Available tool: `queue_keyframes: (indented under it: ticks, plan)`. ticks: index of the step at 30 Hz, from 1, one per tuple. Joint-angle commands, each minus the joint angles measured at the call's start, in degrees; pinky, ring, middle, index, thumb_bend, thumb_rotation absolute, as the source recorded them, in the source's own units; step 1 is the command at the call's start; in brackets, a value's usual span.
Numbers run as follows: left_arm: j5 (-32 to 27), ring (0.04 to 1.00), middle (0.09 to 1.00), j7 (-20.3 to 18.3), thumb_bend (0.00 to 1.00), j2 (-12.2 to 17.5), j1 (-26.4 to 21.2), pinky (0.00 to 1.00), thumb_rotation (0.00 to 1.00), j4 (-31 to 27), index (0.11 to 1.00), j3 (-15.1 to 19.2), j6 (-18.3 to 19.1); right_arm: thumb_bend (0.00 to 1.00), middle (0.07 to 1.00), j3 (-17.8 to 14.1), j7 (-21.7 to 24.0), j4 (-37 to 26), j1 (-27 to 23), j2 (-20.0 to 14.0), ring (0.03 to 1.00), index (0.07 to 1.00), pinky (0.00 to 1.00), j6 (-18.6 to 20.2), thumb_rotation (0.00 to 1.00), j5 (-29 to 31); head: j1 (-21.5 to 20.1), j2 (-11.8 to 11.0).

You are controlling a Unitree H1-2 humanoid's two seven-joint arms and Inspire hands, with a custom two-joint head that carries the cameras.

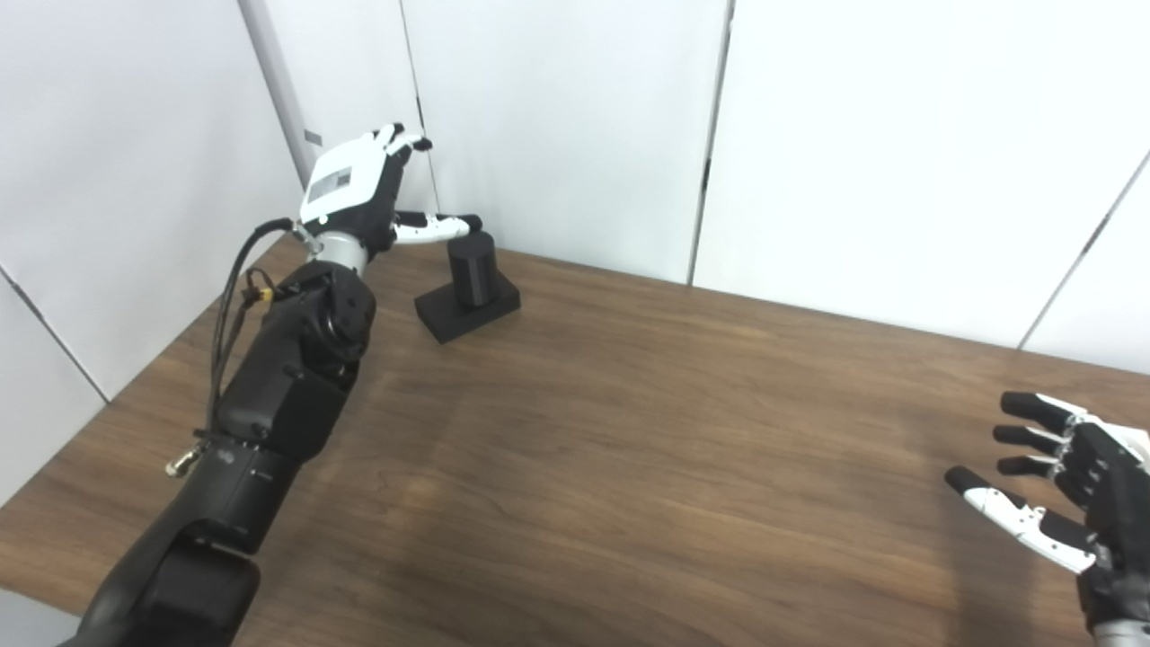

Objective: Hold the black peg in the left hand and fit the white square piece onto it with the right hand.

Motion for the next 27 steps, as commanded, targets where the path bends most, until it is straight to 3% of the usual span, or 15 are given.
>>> queue_keyframes:
  ticks: [1,16,27]
  plan:
    - [1.19,0.993,0.989,0.85,0.94,2.48,-3.29,0.85,0.54,-0.39,0.866,-0.12,0.32,0.55,0.735,-0.42,-0.28,-2.20,-1.37,-0.16,0.663,0.682,0.53,-0.79,0.00,0.11,0.06,0.08]
    - [0.01,1.000,1.000,-3.80,1.00,3.15,-4.03,0.83,0.66,3.34,0.870,-3.54,1.81,0.55,0.726,-0.58,-0.34,-2.93,-1.43,-0.01,0.658,0.670,0.52,-0.15,0.00,0.39,-0.21,0.59]
    - [-0.10,1.000,1.000,-5.62,1.00,3.06,-3.93,0.85,0.63,5.43,0.830,-5.42,3.08,0.55,0.718,-0.70,-0.48,-3.17,-1.55,0.17,0.653,0.665,0.50,0.23,0.00,0.20,-0.51,0.84]
